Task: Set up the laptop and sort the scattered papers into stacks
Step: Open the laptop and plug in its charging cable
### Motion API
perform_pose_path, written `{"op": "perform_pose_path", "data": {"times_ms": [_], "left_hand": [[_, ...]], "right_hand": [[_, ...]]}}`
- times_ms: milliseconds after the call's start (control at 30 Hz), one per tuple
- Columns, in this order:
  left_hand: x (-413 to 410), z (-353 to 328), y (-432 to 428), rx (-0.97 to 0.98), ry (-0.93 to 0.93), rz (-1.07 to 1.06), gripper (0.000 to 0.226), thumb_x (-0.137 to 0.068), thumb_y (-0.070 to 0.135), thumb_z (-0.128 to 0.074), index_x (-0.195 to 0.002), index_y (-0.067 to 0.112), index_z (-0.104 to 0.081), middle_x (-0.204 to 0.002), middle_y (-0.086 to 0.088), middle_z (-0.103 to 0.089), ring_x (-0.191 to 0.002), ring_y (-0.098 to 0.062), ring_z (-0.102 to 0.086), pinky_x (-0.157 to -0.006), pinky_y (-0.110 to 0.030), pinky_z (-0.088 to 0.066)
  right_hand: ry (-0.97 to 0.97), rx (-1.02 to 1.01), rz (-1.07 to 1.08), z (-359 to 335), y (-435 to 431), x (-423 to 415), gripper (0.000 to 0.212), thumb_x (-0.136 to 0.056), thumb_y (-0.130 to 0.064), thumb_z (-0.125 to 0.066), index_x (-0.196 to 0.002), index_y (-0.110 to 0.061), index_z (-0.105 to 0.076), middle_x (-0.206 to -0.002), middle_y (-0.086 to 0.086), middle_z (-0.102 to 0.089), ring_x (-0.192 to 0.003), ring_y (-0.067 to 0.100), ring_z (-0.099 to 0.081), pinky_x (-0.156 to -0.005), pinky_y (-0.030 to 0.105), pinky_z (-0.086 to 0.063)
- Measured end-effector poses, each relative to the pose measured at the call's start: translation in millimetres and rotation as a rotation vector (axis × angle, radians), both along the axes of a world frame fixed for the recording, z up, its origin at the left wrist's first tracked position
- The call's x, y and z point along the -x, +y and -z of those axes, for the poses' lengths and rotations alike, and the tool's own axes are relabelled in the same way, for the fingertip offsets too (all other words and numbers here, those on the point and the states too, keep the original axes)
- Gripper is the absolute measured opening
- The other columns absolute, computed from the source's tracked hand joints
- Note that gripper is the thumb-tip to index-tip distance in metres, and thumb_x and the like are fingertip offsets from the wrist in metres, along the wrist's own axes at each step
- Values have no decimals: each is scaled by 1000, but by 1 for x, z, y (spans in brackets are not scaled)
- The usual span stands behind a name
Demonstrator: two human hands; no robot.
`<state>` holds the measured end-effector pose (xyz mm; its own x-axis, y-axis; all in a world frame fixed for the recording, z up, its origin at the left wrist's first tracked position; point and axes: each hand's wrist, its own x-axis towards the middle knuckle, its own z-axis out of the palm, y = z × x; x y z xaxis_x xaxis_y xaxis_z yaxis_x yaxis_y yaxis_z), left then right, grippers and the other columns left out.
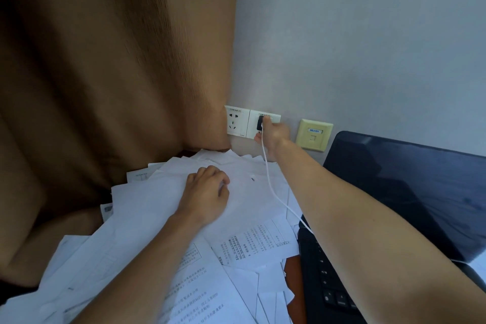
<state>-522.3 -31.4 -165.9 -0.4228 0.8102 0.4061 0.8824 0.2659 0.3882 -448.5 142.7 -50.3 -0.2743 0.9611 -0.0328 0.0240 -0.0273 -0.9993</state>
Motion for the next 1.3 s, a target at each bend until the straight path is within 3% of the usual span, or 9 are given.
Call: {"op": "perform_pose_path", "data": {"times_ms": [100,200,367,500,600,733,867,1000,1300], "left_hand": [[-5,-6,-6,-46,30,0,26,-103,20,-51,-120,22,-70,-126,5,-63,-120,-17,-52,-108,-34,-34],[-15,-17,-12,-84,114,1,28,-104,19,-50,-121,19,-72,-123,2,-67,-116,-19,-57,-106,-34,-38],[-35,-33,-24,10,164,63,31,-102,16,-51,-129,18,-67,-130,-1,-65,-121,-22,-56,-107,-36,-39],[-55,-42,-45,56,159,91,34,-103,16,-51,-134,19,-64,-136,-1,-62,-126,-22,-53,-108,-35,-37],[-78,-48,-62,103,168,127,36,-103,16,-51,-137,21,-62,-139,-1,-60,-127,-22,-52,-108,-34,-35],[-109,-56,-82,116,160,178,39,-102,15,-51,-140,18,-59,-142,-5,-58,-128,-26,-51,-107,-36,-36],[-137,-60,-97,139,171,187,42,-102,16,-53,-144,18,-55,-147,-5,-56,-130,-27,-50,-108,-38,-37],[-169,-64,-101,141,198,196,44,-103,18,-53,-147,18,-50,-150,-5,-51,-133,-27,-47,-111,-40,-36],[-253,-48,-84,99,178,397,56,-97,14,-57,-152,14,-45,-160,-7,-38,-145,-27,-34,-120,-40,-26]], "right_hand": [[-150,-128,-71,7,-12,-17,28,-102,-26,-47,-77,-15,-55,-74,7,-54,-72,24,-54,-64,31,-43],[-193,-119,-220,13,-36,-44,22,-105,-19,-37,-114,-16,-57,-80,3,-53,-75,19,-50,-67,25,-42],[-340,-309,-328,18,-84,-82,38,-103,-7,-34,-137,2,-49,-105,15,-59,-89,27,-53,-77,41,-49],[-443,-352,-412,15,-117,-117,43,-107,-16,-36,-150,-12,-36,-134,24,-56,-118,35,-57,-65,26,-43],[-542,-348,-516,19,-130,-142,55,-107,-21,-40,-158,-12,-22,-140,15,-52,-127,29,-53,-91,29,-46],[-665,-410,-583,21,-148,-179,56,-107,-21,-42,-158,-8,-23,-148,7,-45,-140,25,-42,-99,22,-34],[-713,-465,-612,14,-160,-217,47,-105,-19,-45,-150,-7,-37,-141,15,-53,-127,29,-53,-108,36,-41],[-837,-441,-669,20,-164,-260,45,-103,-23,-51,-145,-11,-45,-111,9,-68,-99,19,-65,-91,33,-52],[-909,-542,-581,32,-146,-369,44,-98,-22,-59,-141,-26,-51,-107,-5,-70,-96,12,-64,-88,29,-52]]}}
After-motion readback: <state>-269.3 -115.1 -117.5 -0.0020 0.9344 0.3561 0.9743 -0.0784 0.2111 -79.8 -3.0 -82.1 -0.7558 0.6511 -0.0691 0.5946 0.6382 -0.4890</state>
